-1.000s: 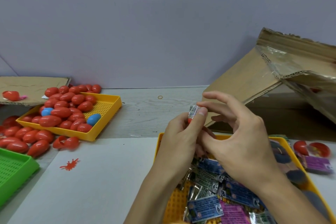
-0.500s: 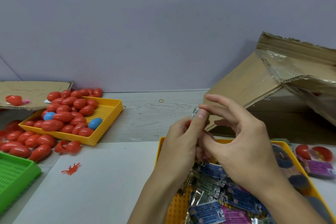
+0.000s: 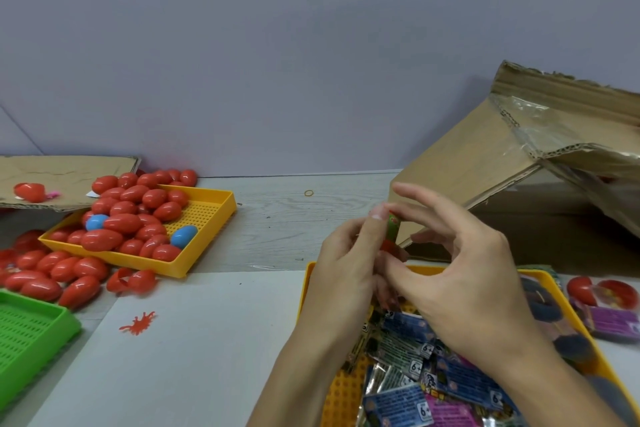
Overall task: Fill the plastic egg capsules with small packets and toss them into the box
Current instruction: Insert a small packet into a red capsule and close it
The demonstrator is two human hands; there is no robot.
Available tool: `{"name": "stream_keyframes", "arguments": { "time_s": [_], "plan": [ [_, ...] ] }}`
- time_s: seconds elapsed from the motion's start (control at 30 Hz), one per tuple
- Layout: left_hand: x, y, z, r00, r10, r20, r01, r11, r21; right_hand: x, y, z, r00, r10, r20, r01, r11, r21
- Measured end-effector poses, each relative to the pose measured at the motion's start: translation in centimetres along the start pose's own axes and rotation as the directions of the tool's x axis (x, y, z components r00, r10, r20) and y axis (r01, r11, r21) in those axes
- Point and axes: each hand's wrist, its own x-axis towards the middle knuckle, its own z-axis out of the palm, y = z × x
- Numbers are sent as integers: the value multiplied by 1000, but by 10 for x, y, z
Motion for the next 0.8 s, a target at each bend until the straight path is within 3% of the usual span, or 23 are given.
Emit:
{"name": "stream_keyframes", "arguments": {
  "time_s": [0.2, 0.5, 0.6, 0.7, 0.8],
  "plan": [
    [-2, 1, 2, 997, -16, 73, 17, 1000, -14, 0, 1, -1, 1000, -7, 6, 7, 1000, -8],
    [-3, 1, 2, 995, -81, 65, 81, 997, 3, 1, 2, 0, 1000, -2, 4, 2, 1000, 14],
    [-3, 4, 4, 989, -134, 69, 144, 974, -173, 2, -1, -1, 1000, 10, 18, -11, 998, 56],
    [-2, 8, 5, 957, -236, 171, 285, 876, -389, 2, -1, -3, 999, 32, 32, -34, 996, 86],
    [-2, 6, 5, 951, -246, 188, 301, 876, -377, 1, -1, -3, 997, 65, 45, -73, 978, 194]
  ]
}}
